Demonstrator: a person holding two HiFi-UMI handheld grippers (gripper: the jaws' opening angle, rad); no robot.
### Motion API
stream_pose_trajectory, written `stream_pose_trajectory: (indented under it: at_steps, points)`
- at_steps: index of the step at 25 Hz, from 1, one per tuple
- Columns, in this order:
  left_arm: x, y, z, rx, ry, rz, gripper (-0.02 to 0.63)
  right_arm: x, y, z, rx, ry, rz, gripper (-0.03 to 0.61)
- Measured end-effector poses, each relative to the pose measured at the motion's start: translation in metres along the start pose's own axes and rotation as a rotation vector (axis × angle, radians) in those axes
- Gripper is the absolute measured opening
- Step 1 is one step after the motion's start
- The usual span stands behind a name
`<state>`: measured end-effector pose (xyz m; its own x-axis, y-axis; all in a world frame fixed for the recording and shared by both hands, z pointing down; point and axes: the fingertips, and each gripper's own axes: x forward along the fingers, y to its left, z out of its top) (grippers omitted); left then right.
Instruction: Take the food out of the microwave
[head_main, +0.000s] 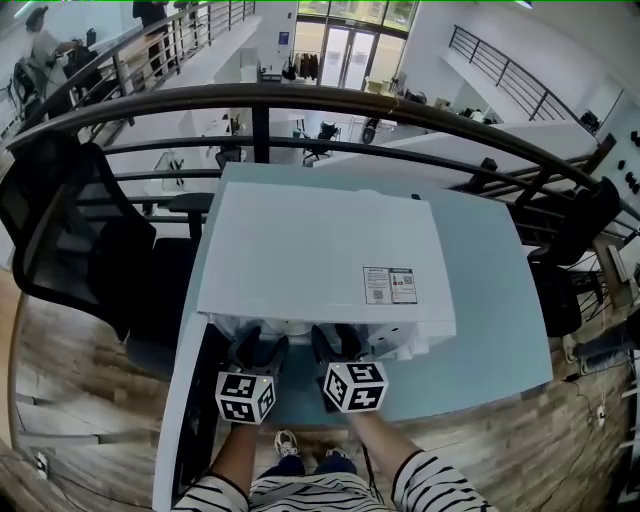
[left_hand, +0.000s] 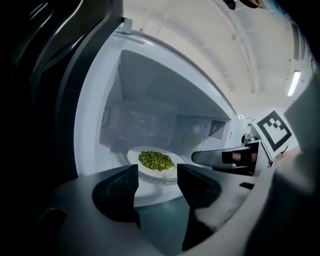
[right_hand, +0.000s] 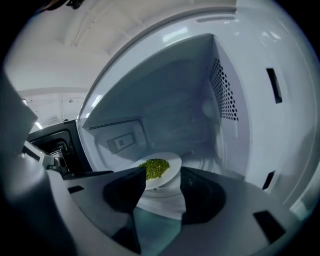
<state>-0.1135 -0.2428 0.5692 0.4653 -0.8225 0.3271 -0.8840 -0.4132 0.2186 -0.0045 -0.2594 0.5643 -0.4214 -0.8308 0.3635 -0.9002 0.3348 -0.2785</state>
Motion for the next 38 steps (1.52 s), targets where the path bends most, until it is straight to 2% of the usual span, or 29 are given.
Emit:
stream_pose_trajectory:
  at_steps: [11,21,27,38]
  points:
    - [0.015,0.011,-0.004,-0.050,0.028,0.009,0.227,0.032,-0.005,-0.013,0.058,0.071,-0.048,0.209]
    - [0.026,0.009,-0.004,-0.060,0.059,-0.034,0.236,0.040,-0.009,-0.012,0.054,0.103,-0.075,0.207]
    - [0.028,0.009,-0.006,-0.060,0.069,-0.051,0.239,0.042,-0.001,-0.013,0.016,0.112,-0.043,0.207]
    - [0.024,0.002,-0.005,-0.061,0.075,-0.062,0.249,0.033,0.000,-0.010,0.074,0.082,-0.011,0.207]
